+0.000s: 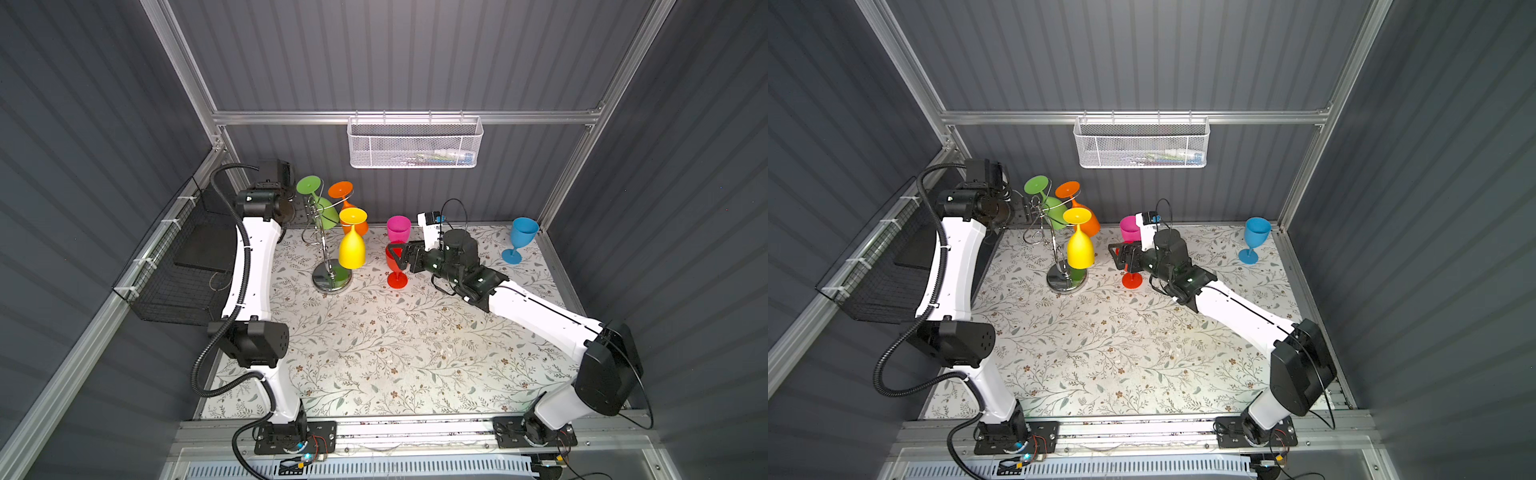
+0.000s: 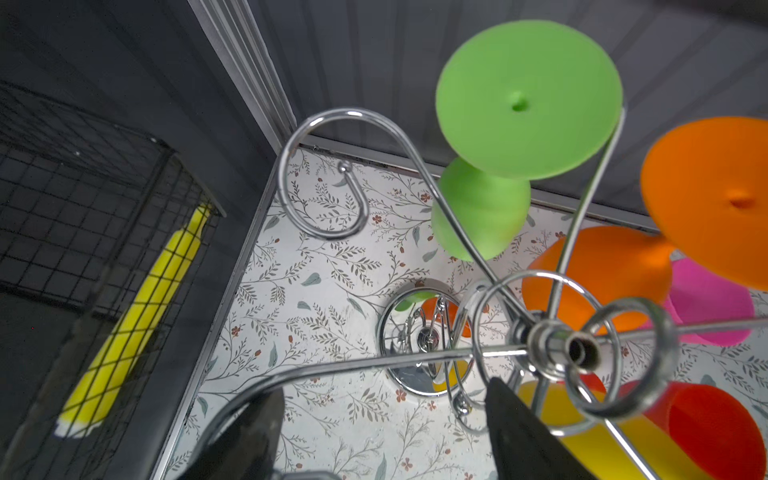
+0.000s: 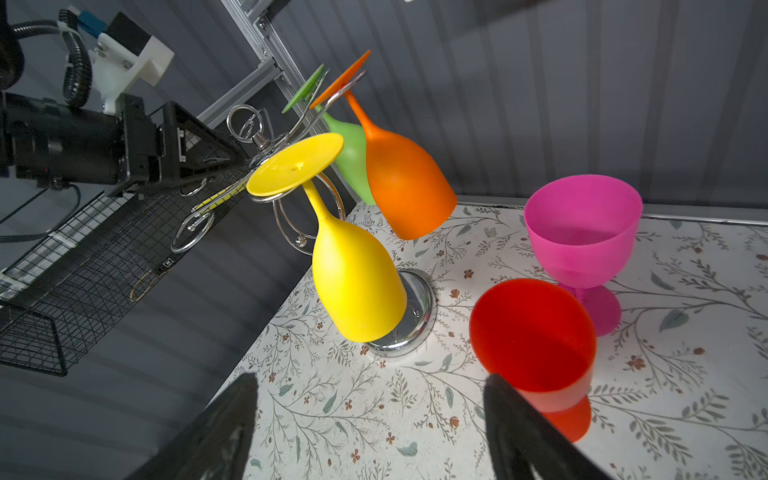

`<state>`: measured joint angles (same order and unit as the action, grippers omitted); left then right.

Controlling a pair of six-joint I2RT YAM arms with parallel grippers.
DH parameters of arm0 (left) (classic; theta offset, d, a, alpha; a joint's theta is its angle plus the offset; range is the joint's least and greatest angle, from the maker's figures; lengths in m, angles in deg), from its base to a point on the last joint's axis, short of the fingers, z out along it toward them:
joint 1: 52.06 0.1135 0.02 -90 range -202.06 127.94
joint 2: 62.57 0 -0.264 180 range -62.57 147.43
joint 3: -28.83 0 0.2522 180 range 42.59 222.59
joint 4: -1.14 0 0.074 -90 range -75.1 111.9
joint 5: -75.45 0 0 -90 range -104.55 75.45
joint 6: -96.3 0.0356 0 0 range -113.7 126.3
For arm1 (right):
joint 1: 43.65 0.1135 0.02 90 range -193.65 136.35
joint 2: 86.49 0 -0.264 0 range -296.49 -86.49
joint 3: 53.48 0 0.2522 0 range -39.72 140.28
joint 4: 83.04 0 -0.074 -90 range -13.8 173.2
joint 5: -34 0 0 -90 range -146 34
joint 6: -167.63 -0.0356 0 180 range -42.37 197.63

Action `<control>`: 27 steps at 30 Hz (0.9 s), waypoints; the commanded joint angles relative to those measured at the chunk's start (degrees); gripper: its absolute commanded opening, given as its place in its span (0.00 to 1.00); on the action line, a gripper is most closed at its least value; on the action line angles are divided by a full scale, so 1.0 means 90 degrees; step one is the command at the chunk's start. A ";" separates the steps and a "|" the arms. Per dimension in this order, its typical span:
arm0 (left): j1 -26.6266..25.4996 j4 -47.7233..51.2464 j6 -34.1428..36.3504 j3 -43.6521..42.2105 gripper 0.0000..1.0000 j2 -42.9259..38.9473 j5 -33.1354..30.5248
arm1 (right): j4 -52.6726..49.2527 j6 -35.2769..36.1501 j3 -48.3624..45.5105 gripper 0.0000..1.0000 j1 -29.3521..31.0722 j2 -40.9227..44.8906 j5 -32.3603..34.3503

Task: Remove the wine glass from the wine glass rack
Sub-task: 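Move the right gripper to the yellow glass foot while the left gripper nears the rack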

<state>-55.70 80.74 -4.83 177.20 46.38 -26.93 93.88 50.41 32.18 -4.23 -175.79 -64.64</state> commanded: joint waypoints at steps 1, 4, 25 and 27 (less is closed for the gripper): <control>-0.0016 0.0057 0.0029 0.0397 0.76 0.0177 0.0355 | 0.0112 -0.0191 0.0228 0.85 0.0039 -0.0018 -0.0208; -0.0016 -0.0034 -0.0041 0.0349 0.76 0.0132 0.0620 | 0.0250 -0.0527 0.0309 0.85 0.0035 -0.0085 -0.0398; -0.0025 -0.2834 0.0602 -0.4075 1.00 -0.3282 0.1852 | 0.1045 -0.4415 0.1956 0.73 0.0028 -0.1710 -0.1519; -0.0025 -0.2824 0.0612 -0.4109 1.00 -0.3278 0.1722 | 0.1027 -0.4359 0.1962 0.73 0.0036 -0.1719 -0.1471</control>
<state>-55.77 57.55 -1.55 141.51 16.56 -11.09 100.76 14.04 47.83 -4.20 -191.22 -76.73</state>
